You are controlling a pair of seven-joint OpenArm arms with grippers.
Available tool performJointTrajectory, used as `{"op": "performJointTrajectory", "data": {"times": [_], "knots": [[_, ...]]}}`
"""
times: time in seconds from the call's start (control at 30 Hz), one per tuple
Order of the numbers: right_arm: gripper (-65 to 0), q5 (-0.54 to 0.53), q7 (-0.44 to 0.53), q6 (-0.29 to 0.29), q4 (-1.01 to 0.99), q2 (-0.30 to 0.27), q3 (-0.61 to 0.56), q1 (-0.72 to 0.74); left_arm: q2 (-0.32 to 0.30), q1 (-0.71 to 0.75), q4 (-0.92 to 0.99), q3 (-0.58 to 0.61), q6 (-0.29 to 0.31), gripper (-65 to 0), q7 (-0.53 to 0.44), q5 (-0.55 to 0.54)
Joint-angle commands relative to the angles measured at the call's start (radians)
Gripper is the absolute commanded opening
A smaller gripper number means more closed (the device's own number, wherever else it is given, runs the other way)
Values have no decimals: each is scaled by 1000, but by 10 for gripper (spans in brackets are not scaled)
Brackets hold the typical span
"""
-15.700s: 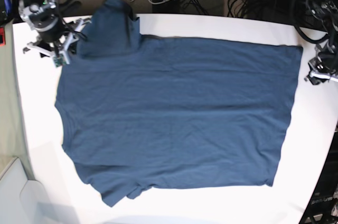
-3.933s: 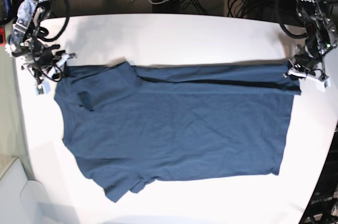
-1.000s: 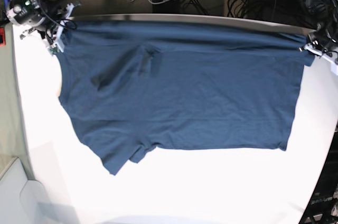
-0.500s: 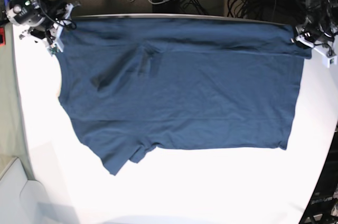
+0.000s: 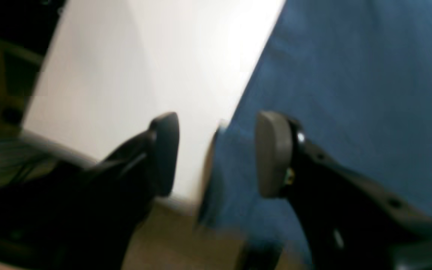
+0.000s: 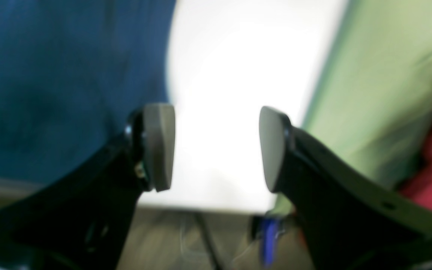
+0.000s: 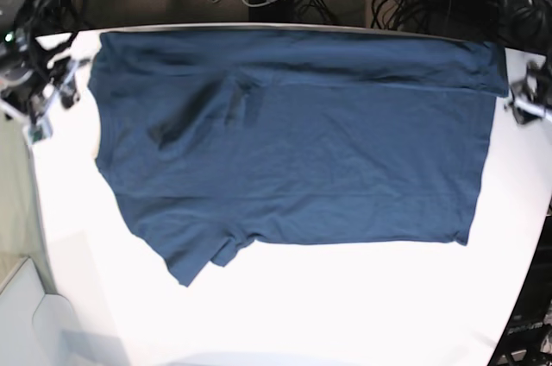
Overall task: Layout the t-shirt on the table in an organized manner, then fold the t-shirt properly
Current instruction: 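Release the folded edge and raise both grippers, then move both grippers to the hem corners and grasp them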
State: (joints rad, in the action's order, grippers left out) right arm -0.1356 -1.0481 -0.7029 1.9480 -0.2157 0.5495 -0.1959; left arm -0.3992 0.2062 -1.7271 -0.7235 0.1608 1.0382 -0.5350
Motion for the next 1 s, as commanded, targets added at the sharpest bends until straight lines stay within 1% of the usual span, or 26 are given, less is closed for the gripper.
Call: {"op": "performJointTrajectory", "data": {"times": [0.0, 0.17, 0.27, 0.3, 0.4, 0.47, 0.57, 0.67, 0.73, 0.83, 0.87, 0.97], "knots": [[-295, -3, 16, 5, -11, -9, 2, 59, -27, -49, -6, -6, -7, -330, -28, -9], [-295, -3, 21, 5, -149, -8, -6, 286, -20, -247, 97, -2, -7, -330, -35, -9], [-295, -3, 22, 5, -278, -15, -70, 411, -25, -374, 233, 0, -7, -330, -35, -9], [-295, -3, 22, 5, -321, -27, -95, 445, -27, -409, 276, 0, -7, -330, -35, -9], [-295, -3, 36, 5, -439, -40, -161, 519, -28, -483, 388, 0, -7, -330, -48, -4], [-295, -3, 111, 5, -534, -38, -205, 568, -30, -546, 477, 40, -7, -330, -124, 48], [-295, -3, 263, 5, -689, -41, -276, 626, -42, -595, 582, 183, -7, -330, -283, 155], [-294, -3, 404, 5, -853, -44, -303, 677, -43, -612, 648, 311, -7, -330, -425, 212], [-294, -3, 486, 5, -964, -47, -303, 718, -45, -618, 685, 371, -7, -330, -497, 235], [-294, -3, 579, 5, -1108, -72, -303, 774, -43, -621, 744, 397, -5, -330, -582, 261], [-294, -3, 609, 5, -1154, -74, -303, 789, -43, -621, 763, 397, -5, -330, -611, 261], [-294, -3, 694, 5, -1258, -104, -303, 817, -39, -621, 804, 399, -5, -330, -681, 267]]}}
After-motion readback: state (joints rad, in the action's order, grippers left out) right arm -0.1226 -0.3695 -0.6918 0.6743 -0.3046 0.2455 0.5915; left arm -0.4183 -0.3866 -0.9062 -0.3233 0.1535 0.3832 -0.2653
